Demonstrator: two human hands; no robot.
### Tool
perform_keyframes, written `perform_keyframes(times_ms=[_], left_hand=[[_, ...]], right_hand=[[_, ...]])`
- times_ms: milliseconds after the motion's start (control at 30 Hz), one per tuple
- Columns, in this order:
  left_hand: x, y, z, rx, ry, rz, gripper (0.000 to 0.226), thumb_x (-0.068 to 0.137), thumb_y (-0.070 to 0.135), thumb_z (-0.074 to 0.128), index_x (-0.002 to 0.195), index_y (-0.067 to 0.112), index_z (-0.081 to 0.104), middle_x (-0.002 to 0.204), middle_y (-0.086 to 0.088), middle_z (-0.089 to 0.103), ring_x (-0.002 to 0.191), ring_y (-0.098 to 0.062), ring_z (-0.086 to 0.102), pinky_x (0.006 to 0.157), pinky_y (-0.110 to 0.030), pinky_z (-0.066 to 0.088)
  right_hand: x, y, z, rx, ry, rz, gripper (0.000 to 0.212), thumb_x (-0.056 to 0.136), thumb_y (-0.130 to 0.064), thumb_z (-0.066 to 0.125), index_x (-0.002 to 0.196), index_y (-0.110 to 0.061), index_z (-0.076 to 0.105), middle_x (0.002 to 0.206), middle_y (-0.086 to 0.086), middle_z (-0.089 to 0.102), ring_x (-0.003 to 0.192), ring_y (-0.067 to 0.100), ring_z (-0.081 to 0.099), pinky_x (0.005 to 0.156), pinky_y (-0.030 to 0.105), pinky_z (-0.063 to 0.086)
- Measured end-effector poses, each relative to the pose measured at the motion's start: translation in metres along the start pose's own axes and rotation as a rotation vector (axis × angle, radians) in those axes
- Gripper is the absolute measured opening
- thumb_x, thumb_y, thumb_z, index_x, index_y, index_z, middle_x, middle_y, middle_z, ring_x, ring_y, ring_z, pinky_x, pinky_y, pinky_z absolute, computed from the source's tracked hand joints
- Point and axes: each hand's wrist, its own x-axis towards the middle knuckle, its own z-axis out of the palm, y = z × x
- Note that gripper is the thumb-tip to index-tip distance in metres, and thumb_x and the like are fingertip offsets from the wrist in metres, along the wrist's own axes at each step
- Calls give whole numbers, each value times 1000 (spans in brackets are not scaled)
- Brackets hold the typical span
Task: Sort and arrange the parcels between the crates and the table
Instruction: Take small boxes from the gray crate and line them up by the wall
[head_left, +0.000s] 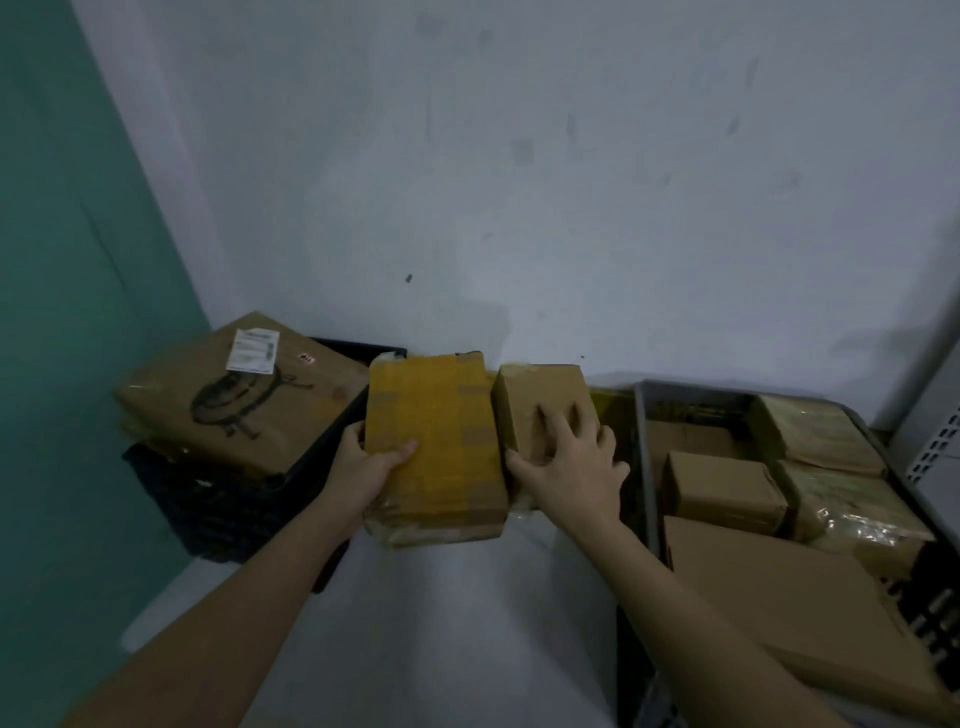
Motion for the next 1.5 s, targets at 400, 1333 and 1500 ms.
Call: perform_keyframes(times_ms=[400,1333,1500], left_hand=[[127,-111,-20,189,-105,-276,93,77,47,80,147,26,23,135,-2,45,114,-27,54,93,-46,51],[216,-210,14,1557,-546,575,114,75,84,47,148,41,-28,163,-6,-24,147,-36,-26,109,-72,-11],[257,-200,28,1546,-505,534,114,72,88,45,147,45,-28,163,-1,-25,148,-33,-24,111,-71,-9]], right_hand=[[30,6,154,-200,-186,249,69,82,-74,46,144,-47,30,160,1,16,142,37,19,107,59,26],[72,42,298,-243,-346,336,59,100,-62,23,155,-45,11,166,3,0,148,41,5,114,59,24],[109,45,309,-270,-366,296,59,102,-59,20,156,-44,3,167,5,-4,147,41,5,112,56,27]])
